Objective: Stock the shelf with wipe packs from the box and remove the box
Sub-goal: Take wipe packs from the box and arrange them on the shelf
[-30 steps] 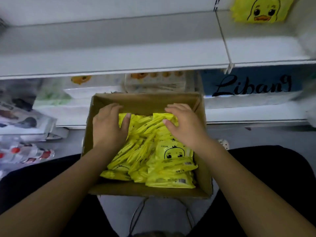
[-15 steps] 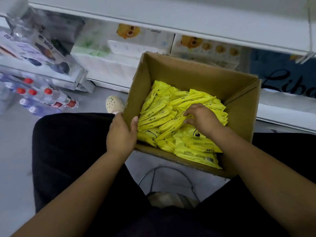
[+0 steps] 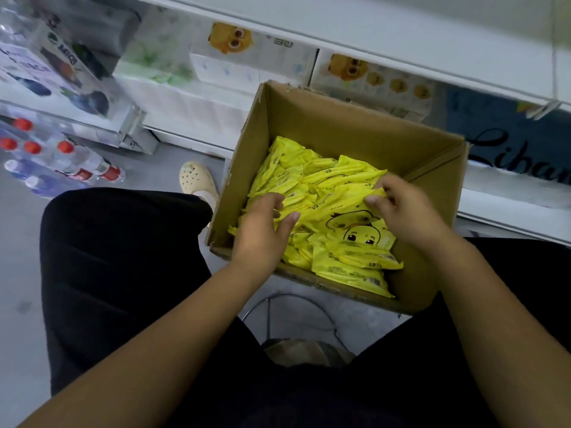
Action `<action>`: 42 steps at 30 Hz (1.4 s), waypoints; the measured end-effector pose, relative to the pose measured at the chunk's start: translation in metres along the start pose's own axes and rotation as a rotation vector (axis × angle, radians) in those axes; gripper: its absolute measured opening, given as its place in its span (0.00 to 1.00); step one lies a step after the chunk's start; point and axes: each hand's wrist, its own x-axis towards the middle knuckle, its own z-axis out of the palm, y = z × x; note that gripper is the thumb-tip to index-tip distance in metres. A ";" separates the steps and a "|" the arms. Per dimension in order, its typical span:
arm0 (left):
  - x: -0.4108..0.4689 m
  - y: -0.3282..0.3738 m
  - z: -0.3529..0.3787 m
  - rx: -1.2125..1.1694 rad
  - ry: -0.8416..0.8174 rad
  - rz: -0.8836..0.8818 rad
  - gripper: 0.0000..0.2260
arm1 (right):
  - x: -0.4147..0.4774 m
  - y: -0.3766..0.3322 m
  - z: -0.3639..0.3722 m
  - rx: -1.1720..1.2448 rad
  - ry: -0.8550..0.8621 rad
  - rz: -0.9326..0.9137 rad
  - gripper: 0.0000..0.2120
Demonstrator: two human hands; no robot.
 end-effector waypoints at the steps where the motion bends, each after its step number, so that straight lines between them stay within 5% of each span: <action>1: 0.004 0.000 0.007 0.001 -0.055 -0.098 0.20 | -0.005 0.003 -0.006 0.017 0.055 0.022 0.07; 6: 0.022 -0.001 0.034 0.275 -0.236 -0.246 0.23 | -0.022 0.018 -0.021 0.079 0.277 0.110 0.07; 13: 0.040 -0.001 0.033 0.537 -0.336 -0.099 0.13 | -0.021 0.028 -0.025 0.200 0.286 0.227 0.07; 22: 0.024 -0.001 0.017 0.169 0.051 0.233 0.08 | -0.022 0.023 -0.031 0.275 0.310 0.193 0.08; 29: 0.010 0.062 -0.003 -0.441 0.221 -0.025 0.08 | -0.029 0.009 -0.033 0.445 0.378 0.144 0.08; 36: 0.028 0.084 -0.032 -0.311 0.318 -0.010 0.12 | -0.032 0.012 -0.041 0.703 0.495 0.130 0.06; 42: 0.017 0.114 -0.017 -0.075 0.046 0.039 0.22 | -0.034 0.008 -0.044 0.775 0.493 0.073 0.07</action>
